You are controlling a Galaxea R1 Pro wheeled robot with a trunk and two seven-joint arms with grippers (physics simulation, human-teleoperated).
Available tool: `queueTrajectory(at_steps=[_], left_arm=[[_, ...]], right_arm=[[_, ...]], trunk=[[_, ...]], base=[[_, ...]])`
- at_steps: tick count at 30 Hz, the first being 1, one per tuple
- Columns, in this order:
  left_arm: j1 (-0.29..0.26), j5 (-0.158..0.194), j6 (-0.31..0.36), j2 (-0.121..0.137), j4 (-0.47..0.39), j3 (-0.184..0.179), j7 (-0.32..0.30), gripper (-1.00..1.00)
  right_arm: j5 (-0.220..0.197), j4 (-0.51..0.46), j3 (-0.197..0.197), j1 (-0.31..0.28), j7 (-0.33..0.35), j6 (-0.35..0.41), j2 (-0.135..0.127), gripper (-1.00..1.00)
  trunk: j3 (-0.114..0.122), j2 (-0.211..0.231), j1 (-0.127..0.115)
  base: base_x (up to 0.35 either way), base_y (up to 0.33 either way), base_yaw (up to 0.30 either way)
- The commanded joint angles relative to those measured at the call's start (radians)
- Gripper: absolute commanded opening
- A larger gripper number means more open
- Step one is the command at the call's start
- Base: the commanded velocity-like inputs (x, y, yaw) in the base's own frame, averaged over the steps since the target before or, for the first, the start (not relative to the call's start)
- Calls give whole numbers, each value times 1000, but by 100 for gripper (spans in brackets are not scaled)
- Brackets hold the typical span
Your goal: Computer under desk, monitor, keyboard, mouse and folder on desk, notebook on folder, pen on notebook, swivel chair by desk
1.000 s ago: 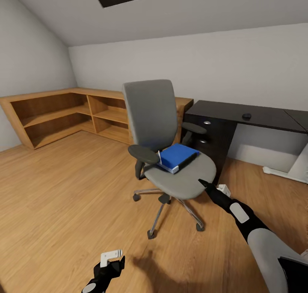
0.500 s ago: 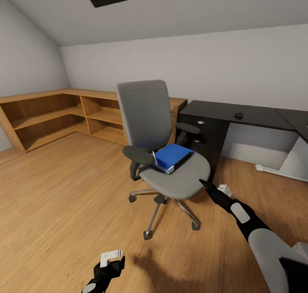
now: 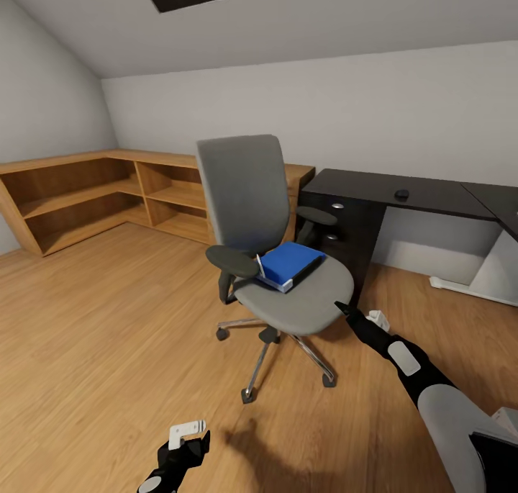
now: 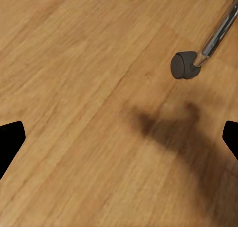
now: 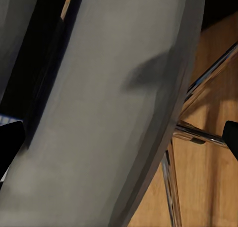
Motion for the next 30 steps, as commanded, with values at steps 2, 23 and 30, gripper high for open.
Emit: queueTrajectory(at_steps=[2,23,30], left_arm=[[0,8,-3,0,0,-4,5,100],[0,8,-3,0,0,-4,6,100],[0,8,-3,0,0,-4,5,100]], right_arm=[[-7,0,-5,-1,2,9,0,100],[-8,0,-5,-1,3,7,2,100],[-8,0,-5,-1,3,6,3,100]], trunk=[[-1,0,0],[-13,0,0],[-21,0,0]], base=[[137,0,0],[68,0,93],[0,0,195]])
